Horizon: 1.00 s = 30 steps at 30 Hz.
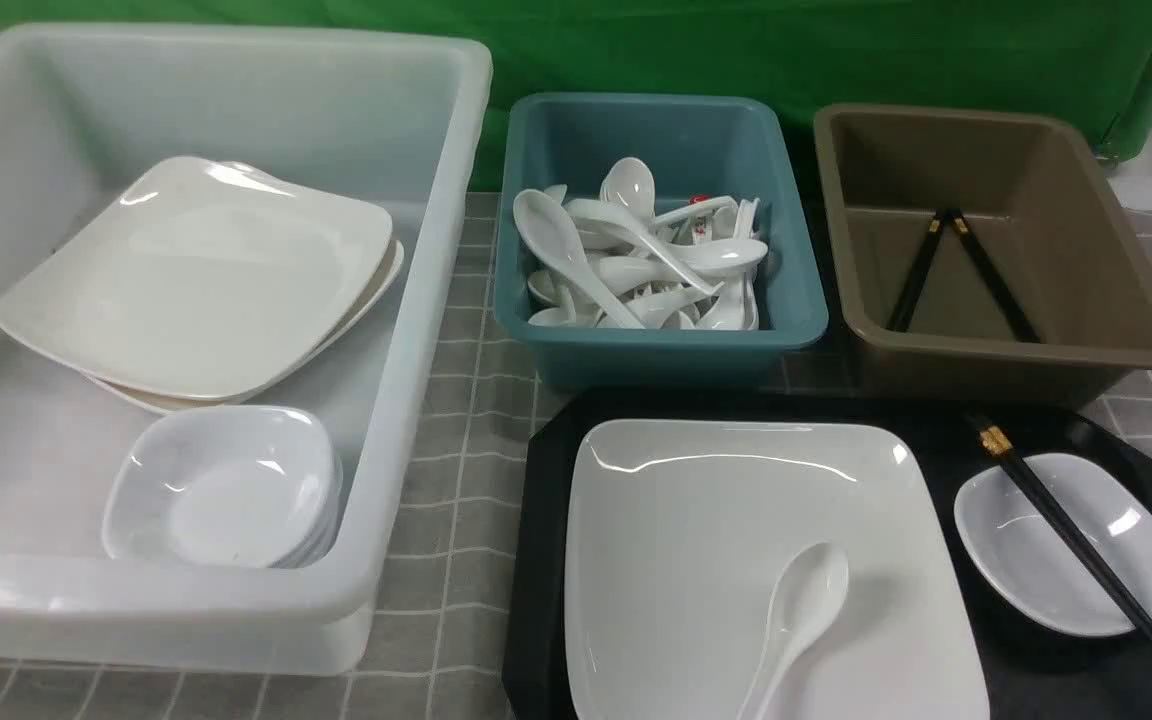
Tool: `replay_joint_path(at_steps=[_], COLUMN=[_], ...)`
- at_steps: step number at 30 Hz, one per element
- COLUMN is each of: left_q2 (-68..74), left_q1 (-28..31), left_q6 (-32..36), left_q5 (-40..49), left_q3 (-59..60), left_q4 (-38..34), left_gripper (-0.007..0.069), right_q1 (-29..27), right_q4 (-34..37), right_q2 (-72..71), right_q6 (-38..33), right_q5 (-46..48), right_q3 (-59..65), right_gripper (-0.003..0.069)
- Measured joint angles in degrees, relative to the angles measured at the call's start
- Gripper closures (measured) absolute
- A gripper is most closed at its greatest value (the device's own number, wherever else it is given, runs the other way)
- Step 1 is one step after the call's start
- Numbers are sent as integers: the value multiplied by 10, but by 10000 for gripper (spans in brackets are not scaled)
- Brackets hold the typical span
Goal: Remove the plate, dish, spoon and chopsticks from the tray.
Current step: Use the right arm to grab a pair of chopsticks from the plate
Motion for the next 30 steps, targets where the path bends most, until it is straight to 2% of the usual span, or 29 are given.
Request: replay_joint_path(at_steps=[25,28,30], left_q2=[0,0,0], left_q1=[0,0,0], left_q6=[1,-9,-32], left_q5=[-2,-26,-64], left_q3=[0,0,0], left_q4=[-1,-67,-205], left_gripper=[617,617,617], right_q1=[0,0,0], right_q4=[0,0,0], right_q2=[0,0,0], right_q6=[0,0,0], right_q5=[0,0,0], right_q3=[0,0,0], right_gripper=[420,420,420])
